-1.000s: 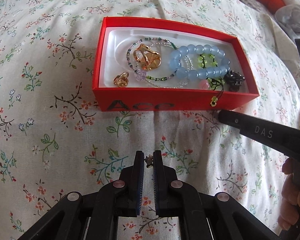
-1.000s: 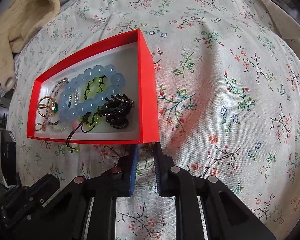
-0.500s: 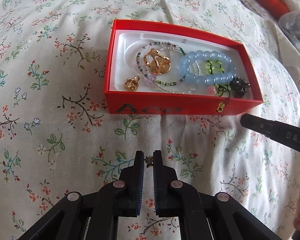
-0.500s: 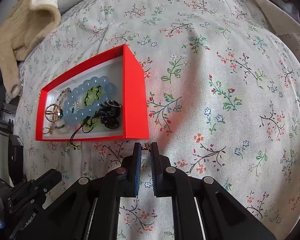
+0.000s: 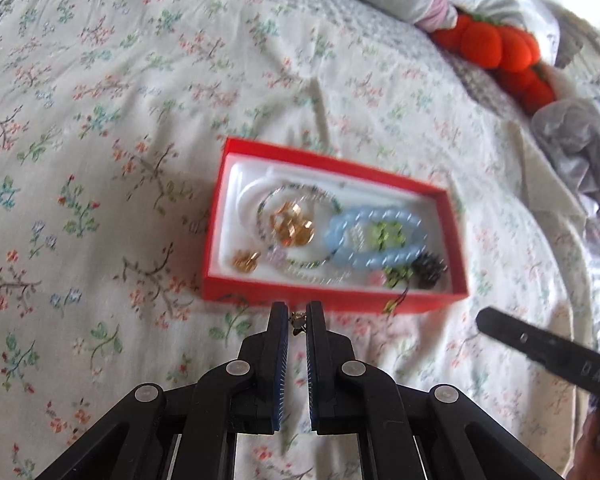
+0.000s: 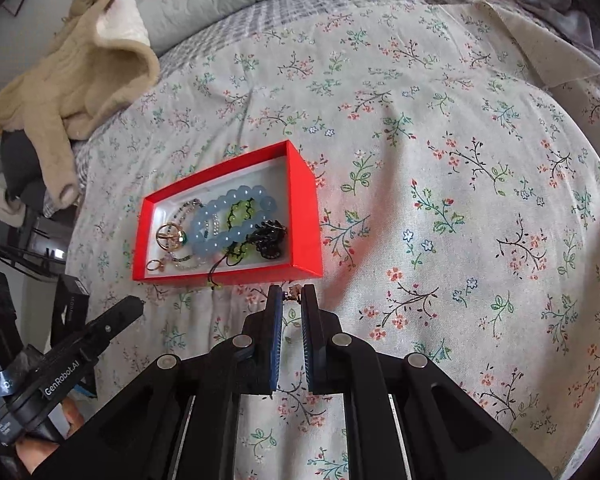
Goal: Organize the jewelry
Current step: 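Carry the earring over the red box and open the left gripper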
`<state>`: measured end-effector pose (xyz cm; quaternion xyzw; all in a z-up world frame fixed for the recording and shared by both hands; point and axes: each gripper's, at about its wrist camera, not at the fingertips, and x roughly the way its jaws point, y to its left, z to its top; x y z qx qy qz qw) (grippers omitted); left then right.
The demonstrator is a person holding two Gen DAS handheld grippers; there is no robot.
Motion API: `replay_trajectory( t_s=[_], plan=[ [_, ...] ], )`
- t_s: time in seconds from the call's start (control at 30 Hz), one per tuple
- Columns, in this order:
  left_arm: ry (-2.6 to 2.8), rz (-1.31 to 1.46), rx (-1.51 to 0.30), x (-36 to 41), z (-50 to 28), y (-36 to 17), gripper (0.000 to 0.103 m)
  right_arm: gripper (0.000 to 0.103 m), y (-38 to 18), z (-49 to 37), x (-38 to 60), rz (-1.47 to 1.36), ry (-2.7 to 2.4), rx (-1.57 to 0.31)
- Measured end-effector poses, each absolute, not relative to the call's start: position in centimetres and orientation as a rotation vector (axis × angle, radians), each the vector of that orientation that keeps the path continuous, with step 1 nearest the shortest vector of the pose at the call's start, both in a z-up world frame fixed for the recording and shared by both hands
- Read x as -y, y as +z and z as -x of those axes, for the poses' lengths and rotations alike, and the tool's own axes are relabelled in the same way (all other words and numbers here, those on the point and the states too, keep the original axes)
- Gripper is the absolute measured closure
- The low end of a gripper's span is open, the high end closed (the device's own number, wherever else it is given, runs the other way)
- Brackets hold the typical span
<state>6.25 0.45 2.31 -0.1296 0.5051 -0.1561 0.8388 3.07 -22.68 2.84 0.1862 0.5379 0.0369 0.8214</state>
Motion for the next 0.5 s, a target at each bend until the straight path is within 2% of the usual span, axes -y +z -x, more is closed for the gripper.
replay_trajectory(
  t_s=[0.5],
  plan=[
    [-0.351, 0.252, -1.023, 1.5, -8.6, 1.6, 0.097, 0.093, 2.9, -3.8, 21.7, -0.392, 0.08, -1.133]
  ],
)
